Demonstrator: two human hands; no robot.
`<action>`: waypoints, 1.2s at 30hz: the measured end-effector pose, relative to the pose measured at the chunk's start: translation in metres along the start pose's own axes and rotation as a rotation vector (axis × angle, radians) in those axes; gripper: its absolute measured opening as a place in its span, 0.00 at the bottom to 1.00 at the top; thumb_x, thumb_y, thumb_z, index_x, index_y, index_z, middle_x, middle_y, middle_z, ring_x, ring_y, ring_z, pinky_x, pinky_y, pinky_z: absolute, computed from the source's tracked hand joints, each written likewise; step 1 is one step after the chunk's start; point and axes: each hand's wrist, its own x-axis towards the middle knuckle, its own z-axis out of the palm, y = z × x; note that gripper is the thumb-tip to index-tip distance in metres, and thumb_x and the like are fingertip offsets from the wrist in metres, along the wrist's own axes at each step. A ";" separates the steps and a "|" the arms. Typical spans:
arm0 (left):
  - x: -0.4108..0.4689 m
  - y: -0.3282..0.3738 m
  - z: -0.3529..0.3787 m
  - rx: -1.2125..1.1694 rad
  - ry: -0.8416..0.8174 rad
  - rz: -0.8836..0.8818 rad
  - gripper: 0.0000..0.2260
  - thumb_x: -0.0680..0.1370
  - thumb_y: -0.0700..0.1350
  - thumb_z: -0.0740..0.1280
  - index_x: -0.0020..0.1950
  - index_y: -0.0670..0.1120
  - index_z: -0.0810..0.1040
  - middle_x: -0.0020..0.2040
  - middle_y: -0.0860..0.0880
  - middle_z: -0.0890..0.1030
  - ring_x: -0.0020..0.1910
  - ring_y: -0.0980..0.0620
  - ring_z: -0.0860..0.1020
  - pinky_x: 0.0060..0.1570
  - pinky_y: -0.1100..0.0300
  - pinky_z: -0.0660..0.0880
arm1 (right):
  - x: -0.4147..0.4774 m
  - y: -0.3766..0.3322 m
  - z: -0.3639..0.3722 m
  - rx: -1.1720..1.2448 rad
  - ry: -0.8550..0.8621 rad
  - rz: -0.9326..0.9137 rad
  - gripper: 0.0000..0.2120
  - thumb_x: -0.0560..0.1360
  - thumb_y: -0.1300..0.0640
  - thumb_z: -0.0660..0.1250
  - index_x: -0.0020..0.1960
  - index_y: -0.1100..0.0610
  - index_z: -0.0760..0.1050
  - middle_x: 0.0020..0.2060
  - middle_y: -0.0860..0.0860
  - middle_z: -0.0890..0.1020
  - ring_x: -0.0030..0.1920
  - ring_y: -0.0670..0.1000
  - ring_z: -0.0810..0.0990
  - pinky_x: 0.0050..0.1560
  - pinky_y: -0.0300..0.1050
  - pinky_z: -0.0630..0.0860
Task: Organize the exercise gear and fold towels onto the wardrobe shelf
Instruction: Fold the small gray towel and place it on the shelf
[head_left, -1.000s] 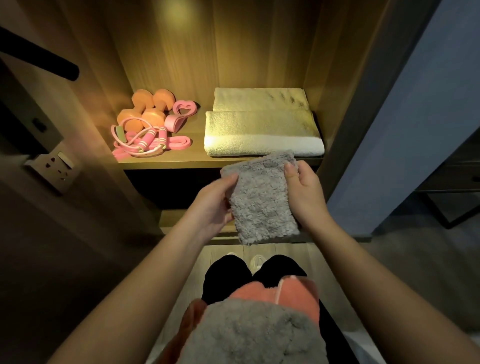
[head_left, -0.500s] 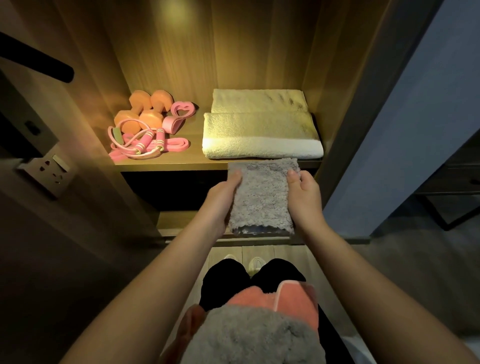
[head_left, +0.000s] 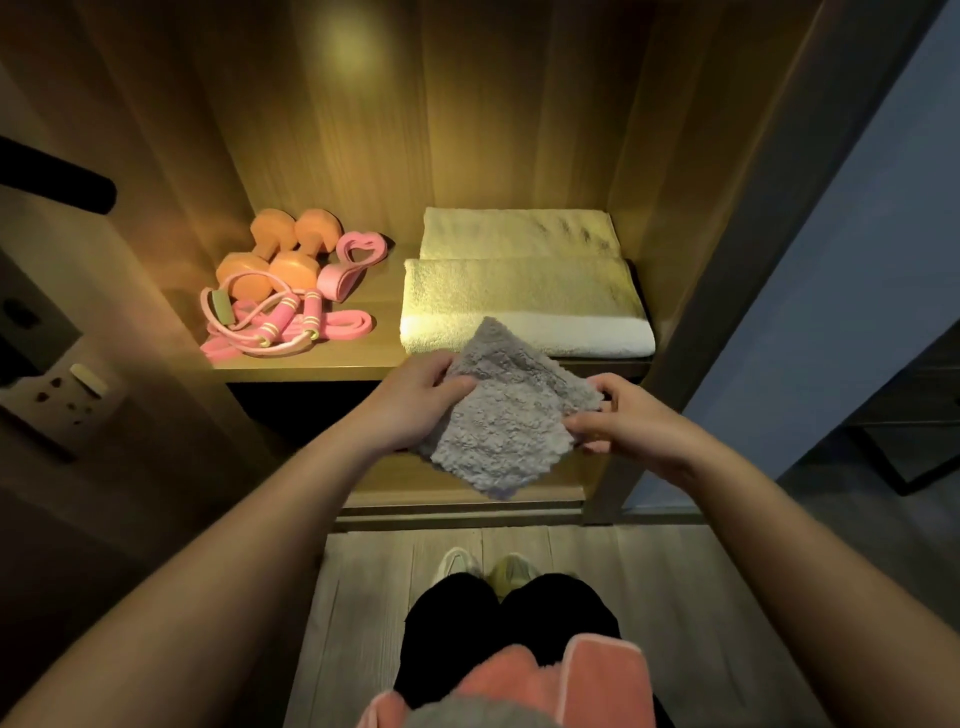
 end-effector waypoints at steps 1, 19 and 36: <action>0.004 0.005 -0.005 0.094 0.002 0.081 0.06 0.81 0.47 0.63 0.52 0.46 0.78 0.48 0.45 0.82 0.48 0.46 0.80 0.47 0.51 0.75 | 0.002 -0.004 -0.004 -0.091 -0.021 -0.010 0.24 0.73 0.62 0.73 0.65 0.55 0.68 0.52 0.56 0.82 0.45 0.47 0.83 0.45 0.42 0.79; 0.015 -0.005 -0.013 -0.622 -0.133 -0.241 0.20 0.67 0.51 0.73 0.55 0.42 0.80 0.50 0.45 0.85 0.55 0.42 0.82 0.49 0.54 0.77 | 0.003 -0.030 0.004 -0.006 -0.145 -0.251 0.09 0.80 0.60 0.63 0.60 0.58 0.74 0.42 0.46 0.85 0.40 0.42 0.83 0.37 0.32 0.75; -0.005 -0.003 0.055 -1.745 0.168 -0.131 0.32 0.71 0.62 0.66 0.67 0.42 0.72 0.59 0.42 0.82 0.58 0.43 0.80 0.59 0.48 0.77 | 0.031 -0.045 0.033 0.986 0.159 0.002 0.07 0.80 0.63 0.63 0.57 0.59 0.76 0.44 0.57 0.86 0.42 0.53 0.86 0.33 0.44 0.82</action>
